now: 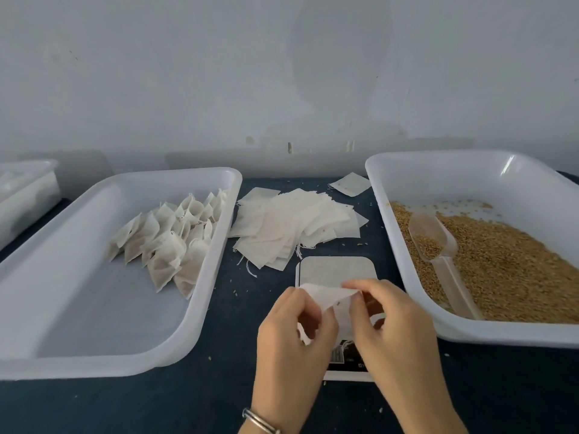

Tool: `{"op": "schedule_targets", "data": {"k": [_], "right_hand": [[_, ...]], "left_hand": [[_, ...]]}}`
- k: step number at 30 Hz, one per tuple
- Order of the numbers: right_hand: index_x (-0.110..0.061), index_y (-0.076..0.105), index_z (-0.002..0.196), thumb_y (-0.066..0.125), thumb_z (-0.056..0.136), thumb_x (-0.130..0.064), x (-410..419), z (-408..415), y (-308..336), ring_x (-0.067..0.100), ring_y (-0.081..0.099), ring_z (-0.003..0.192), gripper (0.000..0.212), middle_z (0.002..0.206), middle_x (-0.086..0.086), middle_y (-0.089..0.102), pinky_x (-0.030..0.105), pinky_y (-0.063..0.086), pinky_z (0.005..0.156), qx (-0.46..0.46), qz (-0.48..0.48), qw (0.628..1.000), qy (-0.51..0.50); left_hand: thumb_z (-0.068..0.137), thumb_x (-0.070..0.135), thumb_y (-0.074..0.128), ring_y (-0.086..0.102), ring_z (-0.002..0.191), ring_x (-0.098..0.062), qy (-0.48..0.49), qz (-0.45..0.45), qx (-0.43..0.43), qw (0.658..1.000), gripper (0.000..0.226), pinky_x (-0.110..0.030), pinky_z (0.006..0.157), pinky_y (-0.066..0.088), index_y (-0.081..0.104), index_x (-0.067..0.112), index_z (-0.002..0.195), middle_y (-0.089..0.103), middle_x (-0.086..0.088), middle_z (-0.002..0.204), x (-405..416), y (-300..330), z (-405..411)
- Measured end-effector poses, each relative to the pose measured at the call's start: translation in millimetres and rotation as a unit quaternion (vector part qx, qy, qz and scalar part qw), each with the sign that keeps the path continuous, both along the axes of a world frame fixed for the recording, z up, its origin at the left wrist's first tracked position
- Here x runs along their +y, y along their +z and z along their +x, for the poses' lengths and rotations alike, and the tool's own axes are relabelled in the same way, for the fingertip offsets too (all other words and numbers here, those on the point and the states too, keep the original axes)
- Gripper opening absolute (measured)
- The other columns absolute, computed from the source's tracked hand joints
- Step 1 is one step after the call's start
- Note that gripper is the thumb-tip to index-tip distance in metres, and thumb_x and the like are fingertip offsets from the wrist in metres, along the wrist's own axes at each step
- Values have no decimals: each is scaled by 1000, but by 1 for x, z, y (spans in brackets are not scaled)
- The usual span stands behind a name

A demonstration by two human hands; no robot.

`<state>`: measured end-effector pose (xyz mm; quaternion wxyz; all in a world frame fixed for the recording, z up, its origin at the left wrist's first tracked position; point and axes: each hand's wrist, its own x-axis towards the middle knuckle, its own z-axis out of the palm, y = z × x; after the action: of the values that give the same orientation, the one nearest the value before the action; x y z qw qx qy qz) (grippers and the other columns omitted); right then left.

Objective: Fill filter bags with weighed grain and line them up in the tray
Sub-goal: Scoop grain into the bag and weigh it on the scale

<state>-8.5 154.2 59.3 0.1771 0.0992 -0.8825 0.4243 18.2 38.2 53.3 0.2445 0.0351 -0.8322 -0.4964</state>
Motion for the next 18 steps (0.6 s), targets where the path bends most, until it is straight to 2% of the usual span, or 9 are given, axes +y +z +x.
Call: {"op": "schedule_targets", "data": {"k": [1, 3, 6, 8, 10, 12, 16, 18], "right_hand": [[-27, 67, 102, 63, 86, -15, 0, 1, 1, 4, 61, 76, 20, 87, -18, 63, 28, 55, 66, -5, 12, 1000, 20], [-31, 63, 96, 65, 85, -14, -1, 4, 2, 5, 60, 73, 21, 81, -19, 60, 29, 53, 63, -6, 18, 998, 60], [-31, 44, 82, 63, 84, -10, 0, 5, 2, 14, 54, 61, 28, 68, -10, 51, 26, 46, 52, 2, -21, 996, 86], [-29, 40, 79, 61, 88, -9, 1, 5, 6, 16, 50, 59, 30, 68, -7, 47, 22, 42, 51, 2, -36, 989, 143], [-28, 45, 80, 58, 92, -12, 2, 7, 11, 13, 51, 60, 24, 69, -8, 48, 22, 44, 55, 5, -22, 977, 213], [-28, 52, 84, 54, 95, -17, 2, 7, 14, 13, 53, 61, 16, 73, -8, 50, 31, 47, 56, 1, 11, 966, 259], [-29, 67, 82, 55, 87, -17, 4, 6, 16, 10, 53, 53, 18, 74, -10, 56, 34, 46, 45, 35, 77, 975, 207], [-31, 71, 79, 60, 77, -12, 3, 7, 20, 12, 53, 46, 22, 76, -9, 58, 32, 45, 37, 38, 157, 970, 183]], "left_hand": [[79, 25, 60, 41, 54, -7, 4, -46, 13, 999, 30, -12, 49, 31, 38, 24, 59, 45, 8, 65, 3, 1, 1], [73, 23, 54, 43, 62, -9, 6, -81, 28, 996, 25, -14, 51, 32, 32, 26, 61, 42, 10, 72, 7, 6, 3], [64, -1, 56, 45, 74, -11, 13, -134, 70, 988, 35, -12, 55, 33, 34, 27, 65, 41, 14, 80, 2, 11, 4], [63, -11, 53, 46, 79, -13, 18, -120, 85, 989, 39, -10, 58, 32, 39, 26, 65, 44, 14, 86, -2, 15, 4], [65, -17, 53, 48, 76, -11, 26, -66, 76, 995, 42, -8, 57, 33, 43, 23, 63, 49, 12, 87, -5, 18, 2], [65, -22, 54, 47, 66, -10, 26, -18, 60, 998, 46, -10, 54, 34, 45, 22, 60, 51, 7, 82, -8, 20, 0], [66, -19, 58, 48, 61, -11, 8, 10, 51, 999, 45, -13, 52, 36, 45, 24, 60, 50, 6, 75, -13, 22, 0], [65, -10, 58, 49, 63, -11, -3, -7, 62, 998, 35, -10, 54, 36, 46, 23, 61, 50, 8, 76, -9, 21, 2]]}}
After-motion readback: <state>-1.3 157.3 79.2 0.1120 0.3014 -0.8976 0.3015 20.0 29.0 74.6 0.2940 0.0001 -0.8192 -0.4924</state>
